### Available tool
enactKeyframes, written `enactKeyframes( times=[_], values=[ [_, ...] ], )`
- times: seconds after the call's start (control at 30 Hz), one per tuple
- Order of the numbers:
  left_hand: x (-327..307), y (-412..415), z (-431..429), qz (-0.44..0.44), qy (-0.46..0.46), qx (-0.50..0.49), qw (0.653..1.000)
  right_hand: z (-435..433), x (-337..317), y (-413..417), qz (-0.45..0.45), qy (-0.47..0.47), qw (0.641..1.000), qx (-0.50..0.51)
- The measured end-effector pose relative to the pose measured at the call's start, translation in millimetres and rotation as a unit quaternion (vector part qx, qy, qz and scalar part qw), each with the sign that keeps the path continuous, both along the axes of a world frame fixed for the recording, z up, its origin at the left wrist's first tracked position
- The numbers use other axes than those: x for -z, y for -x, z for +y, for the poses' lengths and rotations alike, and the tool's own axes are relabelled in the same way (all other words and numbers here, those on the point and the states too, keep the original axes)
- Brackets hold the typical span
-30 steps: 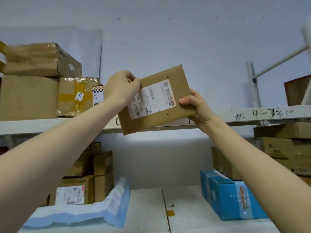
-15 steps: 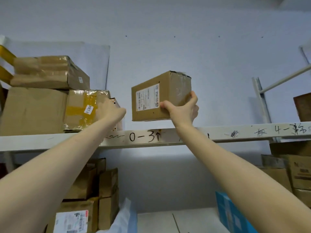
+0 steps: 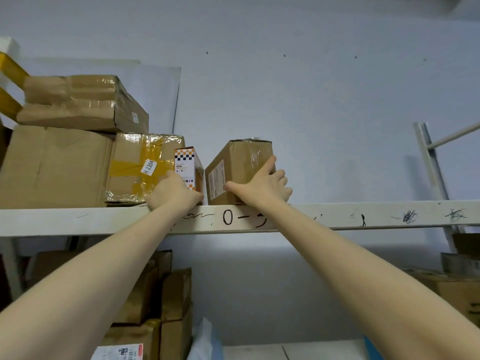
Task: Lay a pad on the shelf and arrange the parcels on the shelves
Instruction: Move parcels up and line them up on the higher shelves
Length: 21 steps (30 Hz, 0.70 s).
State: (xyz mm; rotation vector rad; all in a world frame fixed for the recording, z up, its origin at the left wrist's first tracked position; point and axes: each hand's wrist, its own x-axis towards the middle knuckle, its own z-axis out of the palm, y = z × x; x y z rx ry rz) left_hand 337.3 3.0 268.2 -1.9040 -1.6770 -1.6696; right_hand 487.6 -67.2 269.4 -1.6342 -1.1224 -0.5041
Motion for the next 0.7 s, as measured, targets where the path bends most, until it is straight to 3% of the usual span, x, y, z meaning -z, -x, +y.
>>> enactKeyframes(
  times=[0.23, 0.5, 0.7],
  values=[
    [-0.5, 2.6, -7.7, 0.056, -0.039, -0.023, 0.997, 21.1, 3.5, 23.5, -0.051, -0.002, 0.999, 0.009],
    [-13.9, 8.2, -4.4, 0.088, 0.050, 0.045, 0.994, 25.9, 2.2, 24.5, -0.064, 0.014, 0.998, -0.024],
    [-9.2, 5.1, 10.1, 0.084, 0.038, 0.072, 0.993, 22.0, 4.7, 20.2, -0.060, 0.028, 0.997, -0.041]
  ],
)
